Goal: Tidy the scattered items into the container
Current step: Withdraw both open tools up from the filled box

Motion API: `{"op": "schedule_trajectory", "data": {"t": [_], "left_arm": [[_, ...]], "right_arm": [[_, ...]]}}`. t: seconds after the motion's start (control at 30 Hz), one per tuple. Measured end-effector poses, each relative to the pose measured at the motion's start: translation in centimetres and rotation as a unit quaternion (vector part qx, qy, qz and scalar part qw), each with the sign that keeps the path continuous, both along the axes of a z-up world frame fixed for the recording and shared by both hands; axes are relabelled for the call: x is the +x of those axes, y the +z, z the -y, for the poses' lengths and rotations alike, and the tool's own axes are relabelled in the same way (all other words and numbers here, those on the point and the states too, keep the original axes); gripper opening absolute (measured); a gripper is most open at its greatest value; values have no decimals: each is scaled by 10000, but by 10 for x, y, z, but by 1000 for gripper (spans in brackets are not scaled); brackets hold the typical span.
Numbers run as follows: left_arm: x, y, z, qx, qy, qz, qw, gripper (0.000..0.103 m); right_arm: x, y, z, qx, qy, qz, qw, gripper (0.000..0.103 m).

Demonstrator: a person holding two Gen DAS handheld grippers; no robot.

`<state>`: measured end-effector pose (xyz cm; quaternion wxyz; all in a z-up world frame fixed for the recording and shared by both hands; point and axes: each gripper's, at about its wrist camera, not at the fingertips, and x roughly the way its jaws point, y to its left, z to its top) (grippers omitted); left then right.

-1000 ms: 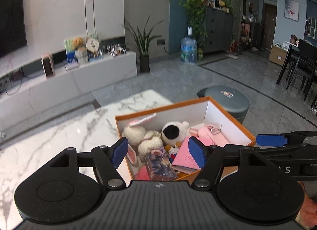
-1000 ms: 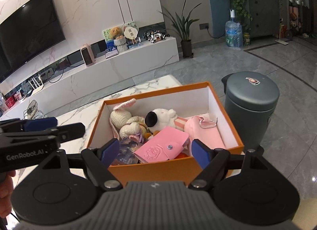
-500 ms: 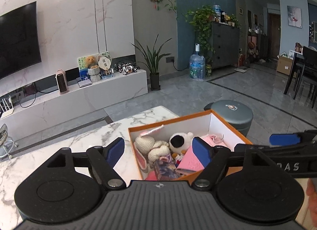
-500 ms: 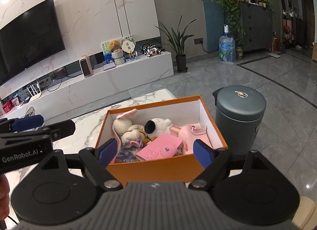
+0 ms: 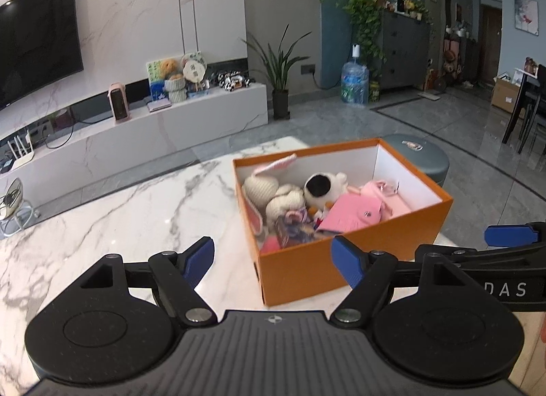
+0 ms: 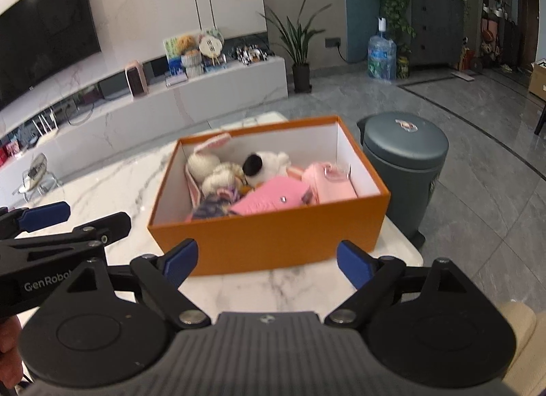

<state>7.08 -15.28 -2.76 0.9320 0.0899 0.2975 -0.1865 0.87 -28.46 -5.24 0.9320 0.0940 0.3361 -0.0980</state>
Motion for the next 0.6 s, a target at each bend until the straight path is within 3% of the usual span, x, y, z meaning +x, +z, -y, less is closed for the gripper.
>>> {"op": "schedule_trajectory", "data": {"t": [0.6], "left_arm": [[0, -4, -15, 94, 207, -176, 9996, 87]], "right_arm": [[5, -5, -22, -97, -135, -315, 9994, 90]]}}
